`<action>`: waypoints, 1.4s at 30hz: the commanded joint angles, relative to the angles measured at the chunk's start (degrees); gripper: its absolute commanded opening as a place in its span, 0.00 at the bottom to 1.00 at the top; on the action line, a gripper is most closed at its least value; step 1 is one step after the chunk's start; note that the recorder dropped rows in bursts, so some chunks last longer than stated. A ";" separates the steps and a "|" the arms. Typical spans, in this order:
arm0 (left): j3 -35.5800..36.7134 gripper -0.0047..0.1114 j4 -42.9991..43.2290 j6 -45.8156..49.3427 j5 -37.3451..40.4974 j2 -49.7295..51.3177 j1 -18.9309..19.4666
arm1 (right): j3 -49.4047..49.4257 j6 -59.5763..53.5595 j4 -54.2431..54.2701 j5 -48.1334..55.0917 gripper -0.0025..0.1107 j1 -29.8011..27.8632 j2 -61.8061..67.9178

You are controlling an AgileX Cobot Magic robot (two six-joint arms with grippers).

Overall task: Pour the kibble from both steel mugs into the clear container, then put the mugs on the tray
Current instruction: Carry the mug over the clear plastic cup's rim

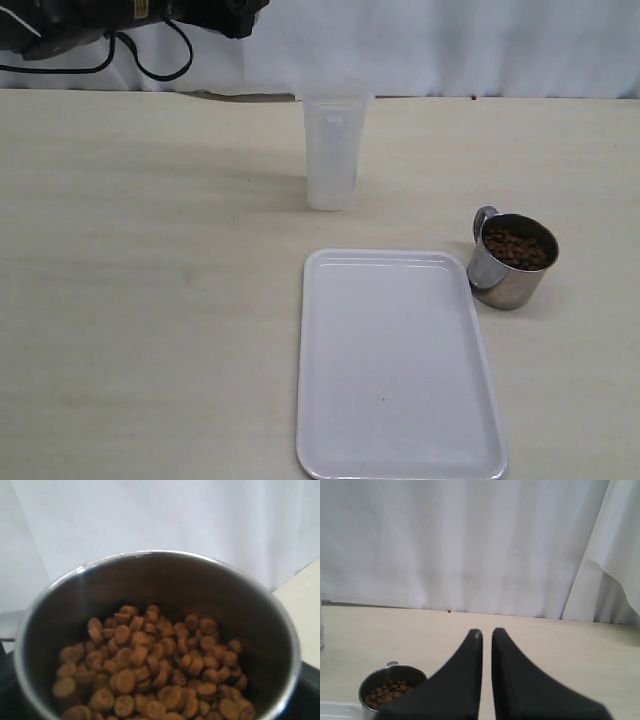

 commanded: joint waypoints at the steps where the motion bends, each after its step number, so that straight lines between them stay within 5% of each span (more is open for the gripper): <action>1: -0.16 0.04 -14.49 11.23 1.53 -0.51 -0.31 | 0.25 0.23 -0.42 0.30 0.07 0.20 -0.21; 7: -0.16 0.04 -44.46 52.61 10.01 -0.51 -1.87 | 0.25 0.23 -0.42 0.30 0.07 0.20 -0.21; 10: -0.16 0.04 -49.58 61.72 12.70 -0.51 -2.00 | 0.25 0.23 -0.42 0.30 0.07 0.20 -0.21; 36: -0.16 0.04 -44.29 60.29 24.17 -2.98 -5.56 | 0.25 0.23 -0.42 0.30 0.07 0.20 -0.21; 42: 6.39 0.04 -44.29 56.29 12.57 -3.94 -5.56 | 0.25 0.23 -0.42 0.30 0.07 0.20 -0.21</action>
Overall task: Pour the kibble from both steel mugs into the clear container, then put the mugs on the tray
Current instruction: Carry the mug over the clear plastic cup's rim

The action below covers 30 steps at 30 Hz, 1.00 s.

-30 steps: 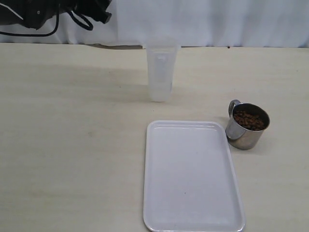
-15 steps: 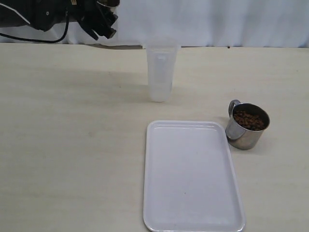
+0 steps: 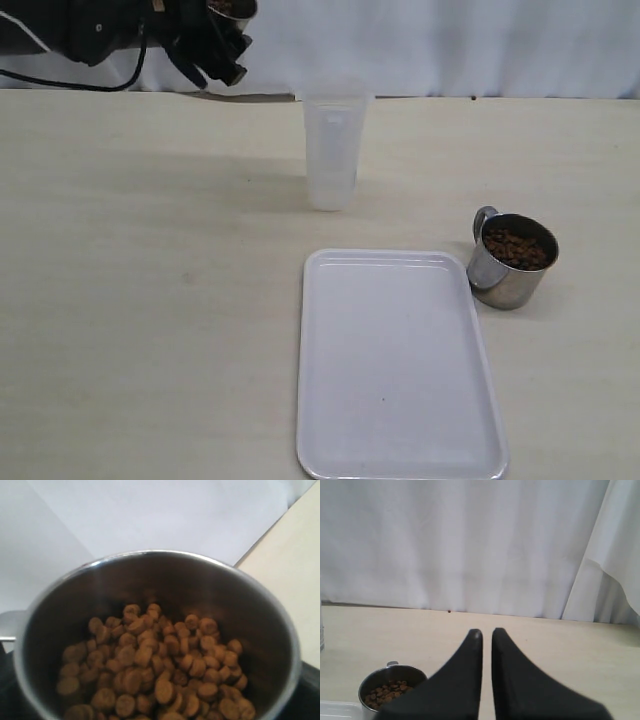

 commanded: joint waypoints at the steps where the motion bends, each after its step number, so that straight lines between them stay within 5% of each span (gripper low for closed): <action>1: 5.26 0.04 0.14 -3.48 -11.21 -1.74 -0.14 | 0.25 0.23 -0.42 0.30 0.07 0.20 -0.21; 14: 7.42 0.04 7.20 -6.83 -15.25 -2.14 -0.28 | 0.25 0.23 -0.42 0.30 0.07 0.20 -0.21; 30: -2.64 0.04 13.67 -4.16 4.44 -2.14 -6.11 | 0.25 0.23 -0.42 0.30 0.07 0.20 -0.21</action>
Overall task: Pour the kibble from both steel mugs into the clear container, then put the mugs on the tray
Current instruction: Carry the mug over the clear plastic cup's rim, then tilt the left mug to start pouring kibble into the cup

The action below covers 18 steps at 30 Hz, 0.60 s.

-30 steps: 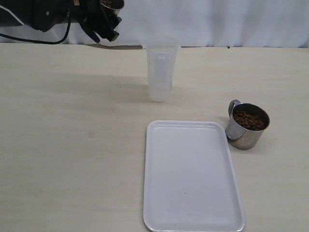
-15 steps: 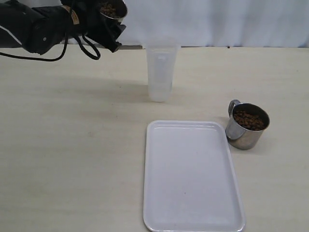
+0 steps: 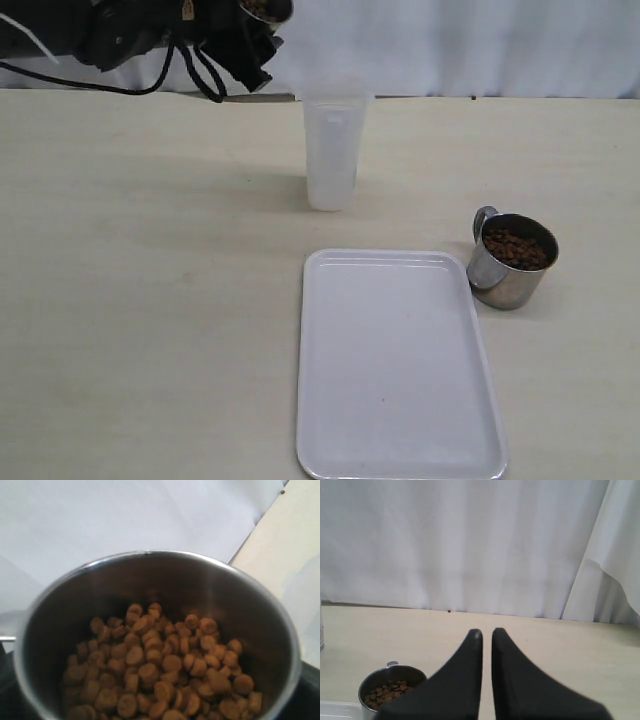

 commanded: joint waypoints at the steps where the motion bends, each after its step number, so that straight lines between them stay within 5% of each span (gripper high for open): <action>1: -2.01 0.04 0.54 3.87 5.12 -1.06 -2.38 | 0.25 0.23 -0.42 0.30 0.07 0.20 -0.21; 18: -8.16 0.04 5.20 7.53 16.61 0.19 -7.22 | 0.25 0.23 -0.42 0.30 0.07 0.20 -0.21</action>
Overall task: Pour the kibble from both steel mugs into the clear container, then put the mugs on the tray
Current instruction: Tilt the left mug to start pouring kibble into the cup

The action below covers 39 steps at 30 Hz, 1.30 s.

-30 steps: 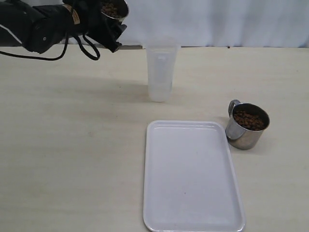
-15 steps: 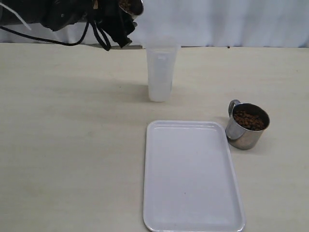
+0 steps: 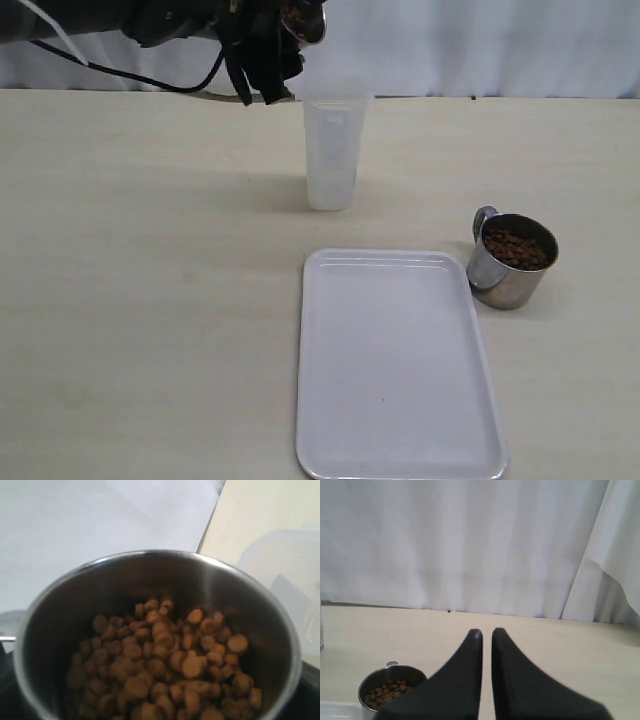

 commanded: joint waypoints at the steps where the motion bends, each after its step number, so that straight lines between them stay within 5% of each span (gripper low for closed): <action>1: -2.05 0.04 1.36 0.34 1.49 0.76 -0.38 | 0.25 0.23 -0.42 0.30 0.07 0.20 -0.21; 26: -2.68 0.04 9.18 4.76 2.45 3.36 -2.31 | 0.25 0.23 -0.42 0.30 0.07 0.20 -0.21; 39: -9.45 0.04 10.91 4.19 8.87 7.41 -2.31 | 0.25 0.23 -0.42 0.30 0.07 0.20 -0.21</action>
